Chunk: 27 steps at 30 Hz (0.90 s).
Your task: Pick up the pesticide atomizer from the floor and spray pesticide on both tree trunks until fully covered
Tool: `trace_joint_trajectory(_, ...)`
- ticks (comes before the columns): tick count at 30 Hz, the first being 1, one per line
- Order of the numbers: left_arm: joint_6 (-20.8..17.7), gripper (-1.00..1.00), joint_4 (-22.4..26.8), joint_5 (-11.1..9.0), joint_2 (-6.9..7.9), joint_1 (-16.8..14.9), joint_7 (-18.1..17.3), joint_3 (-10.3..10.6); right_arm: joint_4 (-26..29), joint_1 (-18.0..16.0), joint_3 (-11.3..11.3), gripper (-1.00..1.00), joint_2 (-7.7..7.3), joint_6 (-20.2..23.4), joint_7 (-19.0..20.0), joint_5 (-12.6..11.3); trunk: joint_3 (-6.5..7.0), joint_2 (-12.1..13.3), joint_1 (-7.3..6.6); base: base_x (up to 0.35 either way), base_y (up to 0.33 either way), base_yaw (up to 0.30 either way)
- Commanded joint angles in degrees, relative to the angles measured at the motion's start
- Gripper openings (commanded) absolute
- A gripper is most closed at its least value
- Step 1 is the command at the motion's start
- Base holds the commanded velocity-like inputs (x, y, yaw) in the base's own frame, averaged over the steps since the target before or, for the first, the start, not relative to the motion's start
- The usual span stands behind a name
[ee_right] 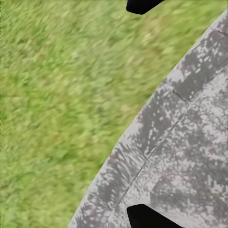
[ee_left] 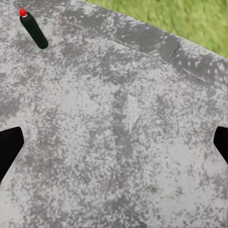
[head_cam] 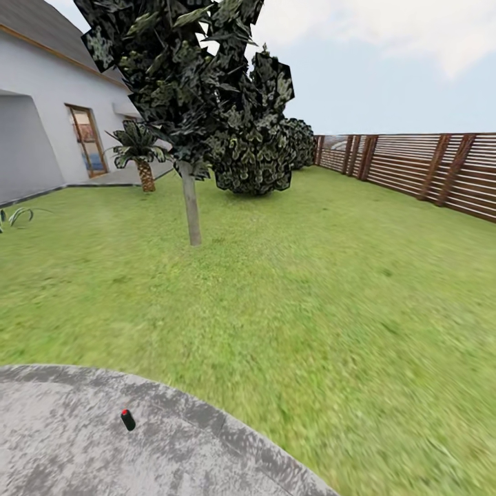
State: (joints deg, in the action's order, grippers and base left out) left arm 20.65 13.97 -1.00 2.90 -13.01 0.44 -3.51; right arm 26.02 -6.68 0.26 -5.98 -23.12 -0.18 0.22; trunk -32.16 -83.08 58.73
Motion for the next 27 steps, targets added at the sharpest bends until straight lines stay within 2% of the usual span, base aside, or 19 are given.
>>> trace_joint_trajectory(1,0.0,1.0,0.0,0.0,0.0,0.0,0.0,0.0,0.0,0.0,0.0,1.0,0.0,0.0,0.0,0.02,-0.1,0.0,0.0,0.309,0.0,0.0)
trace_joint_trajectory(11,0.0,1.0,0.0,0.03,0.0,0.0,0.0,0.0,0.0,0.0,0.0,1.0,0.0,0.0,0.0,-0.03,-1.02,0.0,0.0,0.325,-0.009,0.0)
trace_joint_trajectory(27,0.0,1.0,0.0,0.03,0.0,0.0,0.0,0.0,0.0,0.0,0.0,1.0,0.0,0.0,0.0,-0.04,-2.49,0.0,0.0,0.334,-0.092,0.0)
